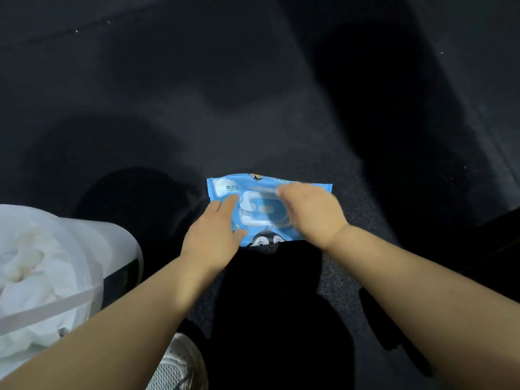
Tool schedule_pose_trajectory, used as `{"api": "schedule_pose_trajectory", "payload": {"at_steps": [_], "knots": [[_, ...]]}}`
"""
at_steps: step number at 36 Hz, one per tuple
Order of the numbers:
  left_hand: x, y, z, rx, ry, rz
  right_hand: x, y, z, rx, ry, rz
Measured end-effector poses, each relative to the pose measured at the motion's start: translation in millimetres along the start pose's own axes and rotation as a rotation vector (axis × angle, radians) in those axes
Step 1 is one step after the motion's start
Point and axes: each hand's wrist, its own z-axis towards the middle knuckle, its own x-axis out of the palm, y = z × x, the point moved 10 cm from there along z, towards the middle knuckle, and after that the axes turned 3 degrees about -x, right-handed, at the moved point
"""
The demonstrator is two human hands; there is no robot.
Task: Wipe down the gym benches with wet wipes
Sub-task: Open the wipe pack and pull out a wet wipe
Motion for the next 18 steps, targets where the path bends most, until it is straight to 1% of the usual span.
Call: {"api": "schedule_pose_trajectory", "payload": {"at_steps": [2,4,6,8,10,13,15,16,17,18], "knots": [[1,0,1,-0.008,0.010,0.016,-19,-22,7,0.131,-0.126,0.100],[2,1,1,-0.015,0.009,0.037,-39,-37,9,0.220,-0.274,0.159],[0,1,1,-0.021,-0.006,0.057,-39,-50,10,0.332,-0.245,0.245],[-2,-1,1,-0.021,-0.020,0.069,-37,-53,11,0.385,-0.217,0.288],[-5,-4,1,-0.006,-0.031,0.076,-35,-44,13,0.337,-0.218,0.289],[-7,-8,1,0.034,-0.053,0.098,-8,-12,15,0.158,-0.103,0.286],[-7,-9,1,0.058,-0.062,0.119,8,1,12,0.039,-0.061,0.281],[-7,-10,1,0.070,-0.065,0.131,15,3,10,0.011,-0.048,0.272],[-6,-10,1,0.081,-0.067,0.138,22,0,9,0.027,-0.031,0.280],[-6,-10,1,0.090,-0.067,0.138,27,-7,7,0.095,-0.007,0.321]]}}
